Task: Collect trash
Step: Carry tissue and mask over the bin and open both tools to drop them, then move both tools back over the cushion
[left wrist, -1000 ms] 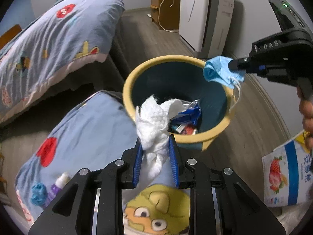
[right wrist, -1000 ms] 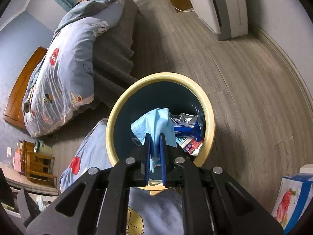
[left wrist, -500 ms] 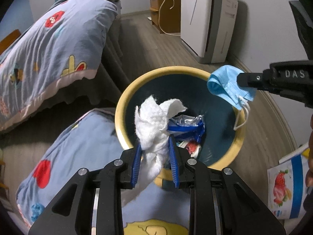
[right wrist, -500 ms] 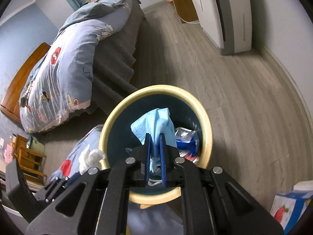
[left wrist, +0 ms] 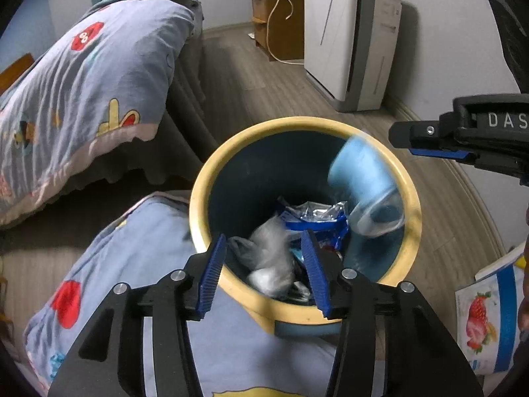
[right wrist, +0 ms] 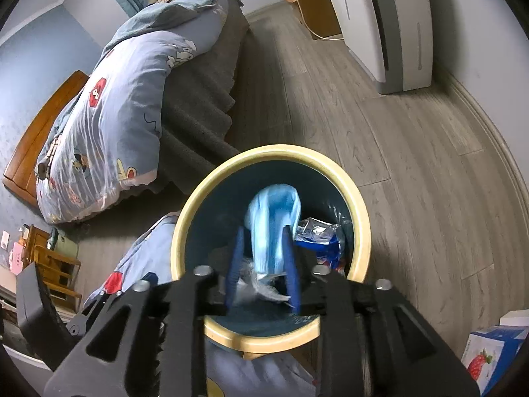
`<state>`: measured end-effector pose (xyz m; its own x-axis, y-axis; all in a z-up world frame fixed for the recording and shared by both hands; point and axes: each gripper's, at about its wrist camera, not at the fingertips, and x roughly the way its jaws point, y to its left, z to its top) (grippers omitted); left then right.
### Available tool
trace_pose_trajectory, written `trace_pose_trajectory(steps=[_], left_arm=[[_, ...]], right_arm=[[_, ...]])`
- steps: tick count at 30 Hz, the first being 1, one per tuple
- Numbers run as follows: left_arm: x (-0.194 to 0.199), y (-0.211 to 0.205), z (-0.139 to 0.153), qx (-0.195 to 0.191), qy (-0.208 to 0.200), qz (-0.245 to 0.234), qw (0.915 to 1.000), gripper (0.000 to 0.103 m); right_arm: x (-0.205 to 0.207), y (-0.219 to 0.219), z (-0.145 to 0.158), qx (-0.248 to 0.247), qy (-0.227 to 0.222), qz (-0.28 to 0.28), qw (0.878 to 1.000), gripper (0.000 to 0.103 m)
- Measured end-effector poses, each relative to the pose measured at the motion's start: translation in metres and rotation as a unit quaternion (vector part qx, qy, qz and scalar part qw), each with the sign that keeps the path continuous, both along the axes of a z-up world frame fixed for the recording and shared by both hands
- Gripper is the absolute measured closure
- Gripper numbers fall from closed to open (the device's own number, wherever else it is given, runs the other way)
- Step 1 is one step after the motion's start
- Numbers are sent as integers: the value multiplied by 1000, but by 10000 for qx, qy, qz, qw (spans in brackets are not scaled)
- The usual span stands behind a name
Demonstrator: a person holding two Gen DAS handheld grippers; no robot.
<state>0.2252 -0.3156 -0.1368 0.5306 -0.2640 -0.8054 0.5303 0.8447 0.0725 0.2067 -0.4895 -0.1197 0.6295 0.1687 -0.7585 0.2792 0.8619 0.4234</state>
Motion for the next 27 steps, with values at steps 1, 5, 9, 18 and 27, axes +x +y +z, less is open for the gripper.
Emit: trace_pose_trajectory(steps=[1, 5, 9, 18, 27], left_arm=[[-1, 2, 1, -6, -12, 6, 10000, 48], [-8, 10, 7, -1, -110, 40, 9999, 35], [-14, 23, 19, 12, -222, 151, 9996, 19], [-32, 71, 44, 52, -294, 481, 9984, 11], [-53, 151, 79, 137, -425, 944, 9945, 8]], right_arm=[[0, 0, 1, 0, -7, 2, 10000, 60], [0, 4, 5, -119, -39, -12, 9999, 43], [0, 8, 11, -196, -101, -31, 9998, 13], [5, 26, 22, -387, -130, 50, 9992, 6], [11, 61, 33, -773, -157, 369, 9962, 6]])
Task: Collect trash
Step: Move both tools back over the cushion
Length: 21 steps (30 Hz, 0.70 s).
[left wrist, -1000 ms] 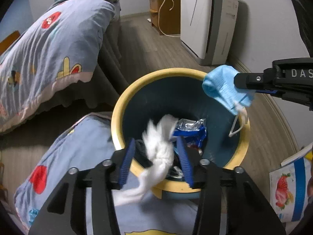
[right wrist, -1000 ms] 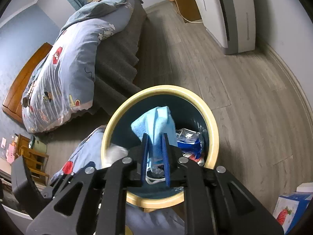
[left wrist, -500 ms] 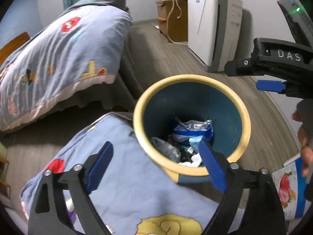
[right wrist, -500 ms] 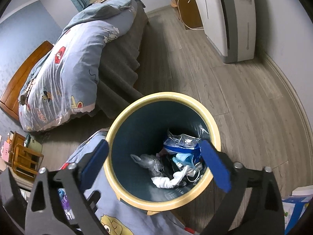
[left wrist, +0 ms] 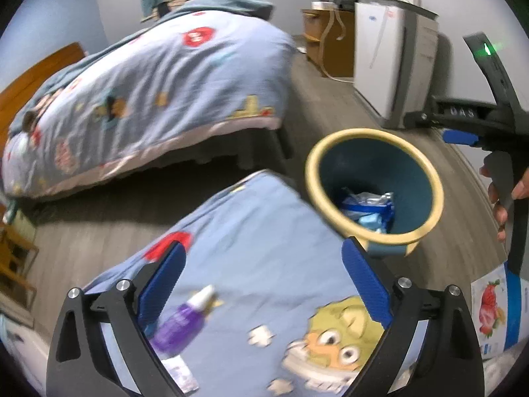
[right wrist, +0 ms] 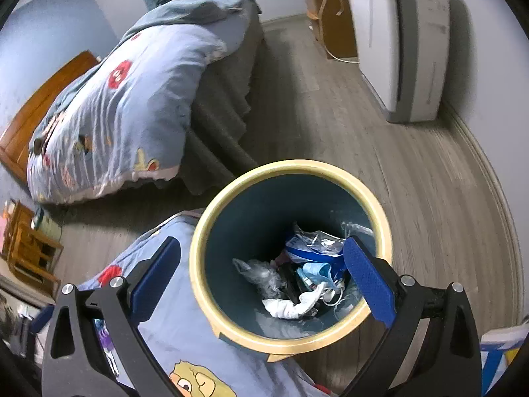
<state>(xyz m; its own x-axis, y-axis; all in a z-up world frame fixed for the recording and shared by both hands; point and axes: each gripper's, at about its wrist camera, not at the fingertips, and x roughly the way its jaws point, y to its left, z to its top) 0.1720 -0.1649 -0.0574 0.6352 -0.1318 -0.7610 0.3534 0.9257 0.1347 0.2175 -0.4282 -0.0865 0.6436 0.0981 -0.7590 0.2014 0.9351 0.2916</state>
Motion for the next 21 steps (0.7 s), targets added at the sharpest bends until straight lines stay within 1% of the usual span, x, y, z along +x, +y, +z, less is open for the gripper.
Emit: trace_pose_trajectory(steps=[5, 8, 10, 13, 18, 21], left_arm=[[-8, 58, 9, 34, -64, 515, 9986, 8], [-12, 88, 8, -106, -27, 818, 9966, 8], [-16, 110, 3, -178, 25, 1023, 9946, 8], [-20, 134, -9, -123, 160, 1262, 9918, 8], [-28, 167, -26, -47, 356, 1447, 9888, 8], [-35, 182, -36, -106, 486, 1497, 9875, 8]], right_arm=[[3, 38, 9, -287, -53, 382, 9988, 6], [6, 62, 9, -305, -3, 609, 9977, 6], [7, 82, 7, -356, 68, 791, 9962, 6], [8, 116, 4, -463, 155, 1091, 9928, 6], [9, 169, -5, -478, 355, 1515, 9867, 6], [10, 196, -11, -448, 465, 1724, 9829, 6]])
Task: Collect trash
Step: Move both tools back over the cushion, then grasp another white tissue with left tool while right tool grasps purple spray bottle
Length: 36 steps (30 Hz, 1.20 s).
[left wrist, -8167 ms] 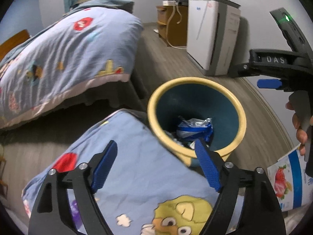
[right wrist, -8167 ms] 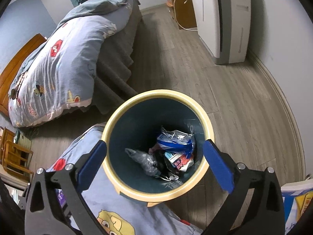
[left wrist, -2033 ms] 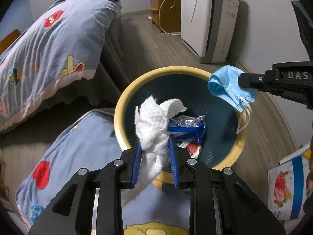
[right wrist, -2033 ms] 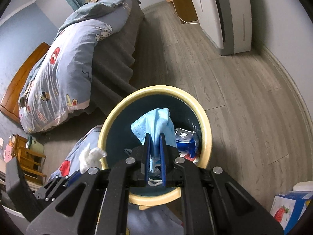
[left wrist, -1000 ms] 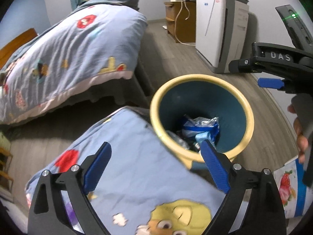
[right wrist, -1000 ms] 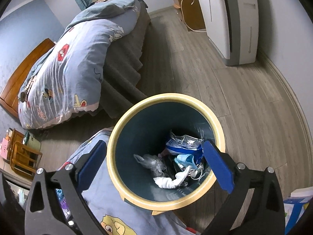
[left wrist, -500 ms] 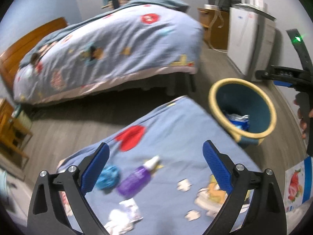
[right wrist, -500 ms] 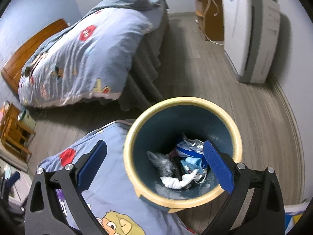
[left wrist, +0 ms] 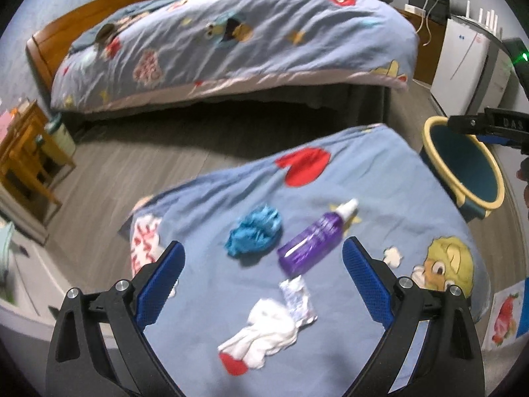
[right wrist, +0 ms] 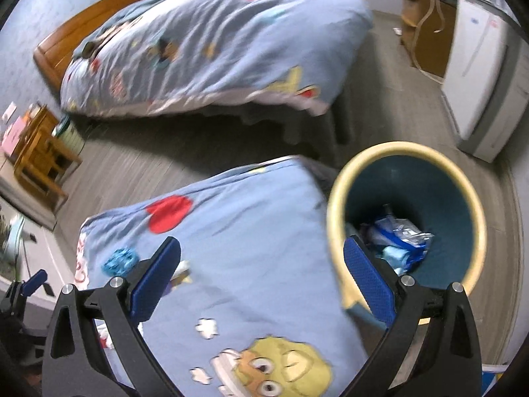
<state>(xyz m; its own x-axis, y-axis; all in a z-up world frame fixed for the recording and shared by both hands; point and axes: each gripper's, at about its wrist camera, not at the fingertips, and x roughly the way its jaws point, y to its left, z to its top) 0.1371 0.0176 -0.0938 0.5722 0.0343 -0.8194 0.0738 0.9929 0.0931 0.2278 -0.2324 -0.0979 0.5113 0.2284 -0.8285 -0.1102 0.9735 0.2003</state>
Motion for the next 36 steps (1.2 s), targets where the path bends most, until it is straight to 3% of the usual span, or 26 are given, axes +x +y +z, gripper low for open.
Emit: trace_pose_trajectory(steps=[5, 13, 18, 23, 25, 30, 36], left_arm=[[-12, 14, -24, 247, 211, -53, 9995, 8], [-23, 31, -51, 186, 520, -163, 9983, 8], [-24, 43, -55, -172, 616, -97, 9979, 8], [-31, 40, -70, -296, 858, -400, 9951, 10], [-33, 39, -76, -353, 961, -533, 9933, 17], [-35, 38, -90, -477, 1276, -772, 9877, 23], [-39, 31, -102, -400, 1543, -1079, 9813, 44]], right_arm=[[-2, 43, -13, -28, 238, 209, 9995, 6], [-3, 89, -32, -329, 427, 415, 9977, 6], [-2, 112, -40, -304, 488, 534, 9969, 6], [-1, 142, -53, -424, 573, 844, 9939, 7], [0, 151, -58, -473, 640, 921, 9926, 12], [3, 158, -73, -457, 1011, 773, 9908, 18], [4, 155, -96, -58, 1568, 321, 9871, 31]])
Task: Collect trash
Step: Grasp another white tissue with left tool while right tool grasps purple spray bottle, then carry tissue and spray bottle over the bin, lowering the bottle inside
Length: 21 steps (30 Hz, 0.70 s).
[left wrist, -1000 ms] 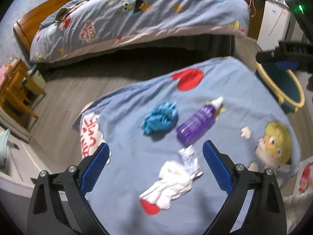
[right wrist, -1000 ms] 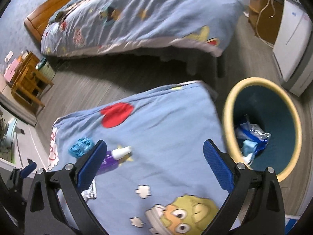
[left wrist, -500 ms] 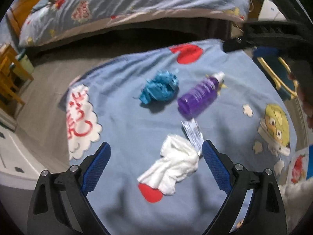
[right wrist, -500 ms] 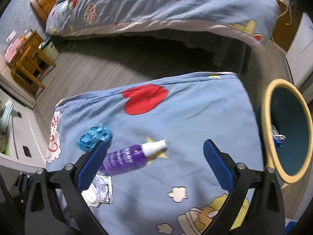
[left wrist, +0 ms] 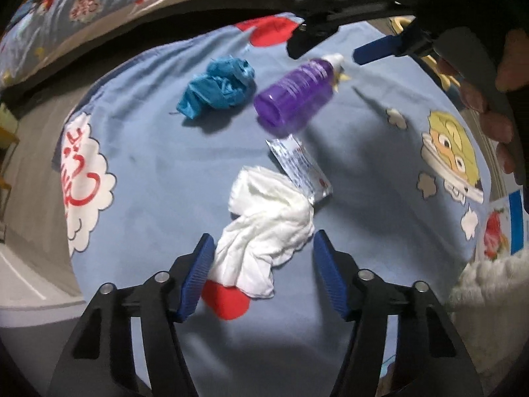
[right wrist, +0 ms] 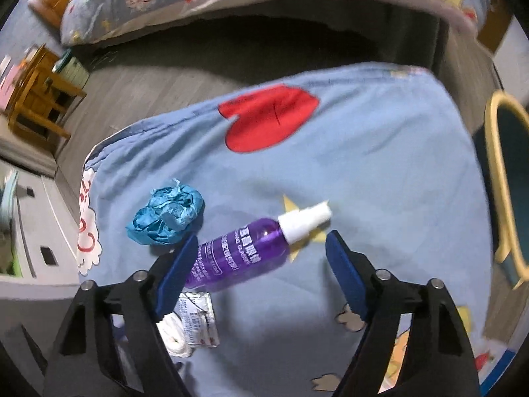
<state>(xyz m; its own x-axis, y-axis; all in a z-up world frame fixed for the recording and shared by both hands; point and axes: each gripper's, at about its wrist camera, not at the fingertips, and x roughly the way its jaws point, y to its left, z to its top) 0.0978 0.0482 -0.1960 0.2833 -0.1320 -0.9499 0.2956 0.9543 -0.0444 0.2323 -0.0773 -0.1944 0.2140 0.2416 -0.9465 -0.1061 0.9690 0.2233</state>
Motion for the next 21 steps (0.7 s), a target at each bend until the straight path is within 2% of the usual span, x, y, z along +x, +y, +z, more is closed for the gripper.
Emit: trace_pose_trajectory(steps=[4, 7, 9, 12, 16, 21], left_arm=[[1, 6, -5, 118, 39, -18, 9999, 70], [3, 15, -2, 42, -12, 82, 10000, 84], [4, 19, 1, 35, -90, 122, 9999, 89], [7, 22, 6, 65, -234, 152, 9996, 92], [8, 23, 14, -21, -382, 176, 9991, 94], [7, 22, 25, -94, -552, 139, 9983, 96]], right_arm=[[2, 4, -12, 276, 173, -240, 9992, 35], [3, 10, -20, 209, 203, -279, 9992, 37], [4, 12, -24, 175, 243, -269, 9992, 42], [5, 15, -25, 61, 181, -183, 9997, 46], [4, 15, -21, 19, 84, -95, 9999, 62], [4, 7, -11, 150, -53, -102, 9998, 67]])
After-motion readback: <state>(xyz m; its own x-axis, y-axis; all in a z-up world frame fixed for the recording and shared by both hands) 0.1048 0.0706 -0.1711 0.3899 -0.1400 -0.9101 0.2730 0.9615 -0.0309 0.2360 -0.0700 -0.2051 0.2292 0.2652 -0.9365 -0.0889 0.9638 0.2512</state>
